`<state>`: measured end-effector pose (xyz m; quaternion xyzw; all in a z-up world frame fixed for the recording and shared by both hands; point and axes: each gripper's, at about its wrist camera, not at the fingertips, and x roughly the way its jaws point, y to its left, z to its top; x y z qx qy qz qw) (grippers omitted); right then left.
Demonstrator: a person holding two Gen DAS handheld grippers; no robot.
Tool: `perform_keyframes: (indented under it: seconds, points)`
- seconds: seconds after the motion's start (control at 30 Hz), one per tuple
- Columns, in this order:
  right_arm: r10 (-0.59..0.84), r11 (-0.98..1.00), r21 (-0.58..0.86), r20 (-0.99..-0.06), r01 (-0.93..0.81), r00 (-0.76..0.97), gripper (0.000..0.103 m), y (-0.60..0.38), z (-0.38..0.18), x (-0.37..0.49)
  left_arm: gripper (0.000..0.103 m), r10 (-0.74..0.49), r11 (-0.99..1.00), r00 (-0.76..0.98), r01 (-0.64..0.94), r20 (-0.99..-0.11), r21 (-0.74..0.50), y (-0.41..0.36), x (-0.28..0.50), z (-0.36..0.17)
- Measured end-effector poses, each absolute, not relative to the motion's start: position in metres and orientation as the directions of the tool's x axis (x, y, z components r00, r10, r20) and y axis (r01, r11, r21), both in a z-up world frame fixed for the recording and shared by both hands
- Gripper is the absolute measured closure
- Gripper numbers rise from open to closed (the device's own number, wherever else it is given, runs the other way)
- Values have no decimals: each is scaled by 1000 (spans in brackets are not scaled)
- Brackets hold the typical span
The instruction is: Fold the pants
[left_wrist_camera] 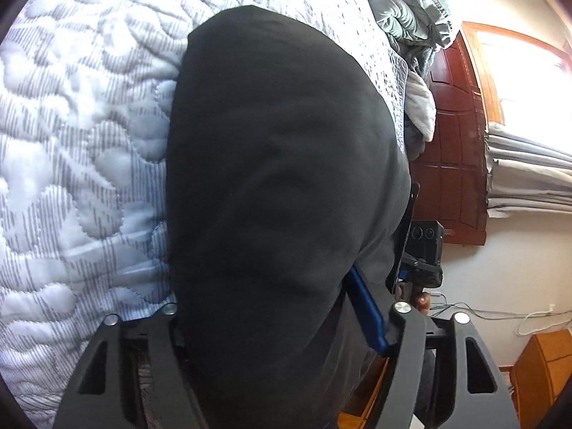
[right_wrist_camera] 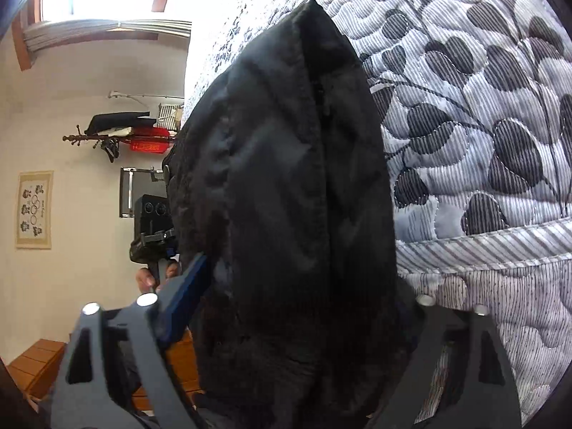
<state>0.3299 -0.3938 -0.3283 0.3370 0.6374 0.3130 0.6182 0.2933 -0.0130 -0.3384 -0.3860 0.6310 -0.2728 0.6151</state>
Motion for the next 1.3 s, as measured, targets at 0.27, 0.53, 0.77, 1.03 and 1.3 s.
perform_keyframes:
  seconds: [0.27, 0.53, 0.77, 1.03, 1.3]
  points:
    - [811, 585, 811, -585, -15, 21, 66, -382, -301, 332, 68, -797, 582, 104, -133, -595, -802, -17, 290, -316]
    - [822, 568, 816, -569, -109, 19, 67, -335, -263, 370, 70, -774, 600, 180, -99, -608, -794, 14, 299, -281]
    - [818, 565, 806, -575, -175, -6, 67, -289, -244, 438, 70, -732, 625, 265, -106, -628, -773, 72, 350, -258]
    - [811, 566, 803, -583, -184, -49, 67, -273, -249, 455, 70, -714, 614, 286, -184, -640, -767, 144, 421, -282]
    - [826, 547, 828, -558, -121, -81, 64, -274, -302, 463, 69, -757, 559, 265, -211, -598, -802, 168, 441, -323]
